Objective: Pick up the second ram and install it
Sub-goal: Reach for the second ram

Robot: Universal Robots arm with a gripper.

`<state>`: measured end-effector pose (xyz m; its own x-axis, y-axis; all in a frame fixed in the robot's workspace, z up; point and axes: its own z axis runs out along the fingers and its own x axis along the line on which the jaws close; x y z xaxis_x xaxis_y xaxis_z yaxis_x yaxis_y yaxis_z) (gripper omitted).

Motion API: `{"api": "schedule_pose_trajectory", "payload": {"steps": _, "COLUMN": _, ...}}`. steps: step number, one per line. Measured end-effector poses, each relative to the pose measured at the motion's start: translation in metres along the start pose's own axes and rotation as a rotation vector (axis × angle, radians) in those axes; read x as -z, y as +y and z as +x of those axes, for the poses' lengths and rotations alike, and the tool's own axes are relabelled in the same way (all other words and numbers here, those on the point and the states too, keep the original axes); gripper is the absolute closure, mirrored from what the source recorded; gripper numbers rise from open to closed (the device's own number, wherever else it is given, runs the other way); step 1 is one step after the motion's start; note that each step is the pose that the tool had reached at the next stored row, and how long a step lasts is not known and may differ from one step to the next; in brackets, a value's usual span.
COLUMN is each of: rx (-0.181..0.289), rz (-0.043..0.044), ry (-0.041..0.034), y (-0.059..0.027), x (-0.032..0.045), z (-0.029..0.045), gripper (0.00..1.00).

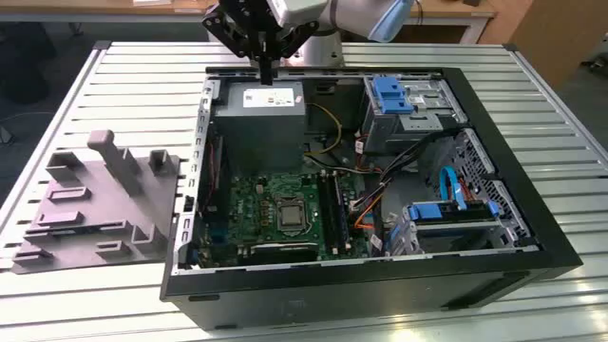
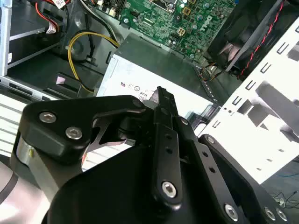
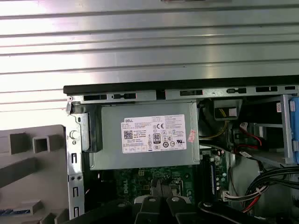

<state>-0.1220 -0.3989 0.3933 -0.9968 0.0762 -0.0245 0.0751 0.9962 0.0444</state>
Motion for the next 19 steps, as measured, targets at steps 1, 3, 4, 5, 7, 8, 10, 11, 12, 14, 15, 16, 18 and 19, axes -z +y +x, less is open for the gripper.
{"api": "schedule_pose_trajectory", "payload": {"steps": 1, "rx": 0.000, "rz": 0.0000, "ry": 0.0000, "y": 0.0000, "x": 0.0000, "z": 0.0000, "gripper": 0.89}}
{"api": "schedule_pose_trajectory", "payload": {"steps": 3, "rx": 0.000, "rz": 0.0000, "ry": 0.0000, "y": 0.0000, "x": 0.0000, "z": 0.0000, "gripper": 0.89}}
{"api": "schedule_pose_trajectory", "payload": {"steps": 4, "rx": 0.000, "rz": 0.0001, "ry": 0.0000, "y": 0.0000, "x": 0.0000, "z": 0.0000, "gripper": 0.89}}
{"api": "schedule_pose_trajectory", "payload": {"steps": 5, "rx": 0.000, "rz": 0.0000, "ry": 0.0000, "y": 0.0000, "x": 0.0000, "z": 0.0000, "gripper": 0.89}}
{"api": "schedule_pose_trajectory", "payload": {"steps": 7, "rx": 0.000, "rz": 0.0000, "ry": 0.0000, "y": 0.0000, "x": 0.0000, "z": 0.0000, "gripper": 0.89}}
{"api": "schedule_pose_trajectory", "payload": {"steps": 8, "rx": 0.000, "rz": 0.0001, "ry": 0.0000, "y": 0.0000, "x": 0.0000, "z": 0.0002, "gripper": 0.89}}
{"api": "schedule_pose_trajectory", "payload": {"steps": 10, "rx": 0.000, "rz": 0.0001, "ry": 0.0000, "y": -0.0001, "x": 0.0001, "z": 0.0014, "gripper": 0.89}}
{"api": "schedule_pose_trajectory", "payload": {"steps": 11, "rx": 0.000, "rz": 0.0000, "ry": 0.0000, "y": -0.0001, "x": 0.0001, "z": 0.0019, "gripper": 0.89}}
{"api": "schedule_pose_trajectory", "payload": {"steps": 12, "rx": 0.000, "rz": 0.0000, "ry": 0.0000, "y": -0.0002, "x": 0.0001, "z": 0.0027, "gripper": 0.89}}
{"api": "schedule_pose_trajectory", "payload": {"steps": 14, "rx": 0.000, "rz": 0.0001, "ry": 0.0001, "y": -0.0003, "x": 0.0002, "z": 0.0044, "gripper": 0.89}}
{"api": "schedule_pose_trajectory", "payload": {"steps": 15, "rx": 0.000, "rz": 0.0001, "ry": 0.0001, "y": -0.0004, "x": 0.0002, "z": 0.0055, "gripper": 0.89}}
{"api": "schedule_pose_trajectory", "payload": {"steps": 16, "rx": 0.000, "rz": 0.0000, "ry": 0.0000, "y": -0.0005, "x": 0.0001, "z": 0.0065, "gripper": 0.89}}
{"api": "schedule_pose_trajectory", "payload": {"steps": 18, "rx": 0.000, "rz": 0.0001, "ry": 0.0000, "y": -0.0007, "x": 0.0002, "z": 0.0091, "gripper": 0.89}}
{"api": "schedule_pose_trajectory", "payload": {"steps": 19, "rx": 0.000, "rz": 0.0000, "ry": 0.0000, "y": -0.0008, "x": 0.0002, "z": 0.0104, "gripper": 0.89}}
